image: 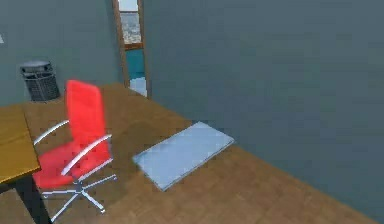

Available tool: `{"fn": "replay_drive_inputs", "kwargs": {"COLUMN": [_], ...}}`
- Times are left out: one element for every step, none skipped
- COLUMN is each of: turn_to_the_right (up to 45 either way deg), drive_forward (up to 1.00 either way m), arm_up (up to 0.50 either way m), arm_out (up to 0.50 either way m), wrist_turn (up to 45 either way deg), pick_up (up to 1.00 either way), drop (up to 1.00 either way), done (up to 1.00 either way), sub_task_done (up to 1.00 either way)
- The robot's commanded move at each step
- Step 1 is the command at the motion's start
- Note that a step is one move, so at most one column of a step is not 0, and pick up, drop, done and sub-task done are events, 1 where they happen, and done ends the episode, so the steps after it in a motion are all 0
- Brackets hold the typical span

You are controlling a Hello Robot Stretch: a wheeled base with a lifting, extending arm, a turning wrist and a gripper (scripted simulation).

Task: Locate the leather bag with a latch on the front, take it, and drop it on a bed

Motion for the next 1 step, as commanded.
{"fn": "replay_drive_inputs", "kwargs": {"turn_to_the_right": [0.0], "drive_forward": [1.0], "arm_up": [0.0], "arm_out": [0.0], "wrist_turn": [0.0], "pick_up": [0.0], "drop": [0.0], "done": [0.0], "sub_task_done": [0.0]}}
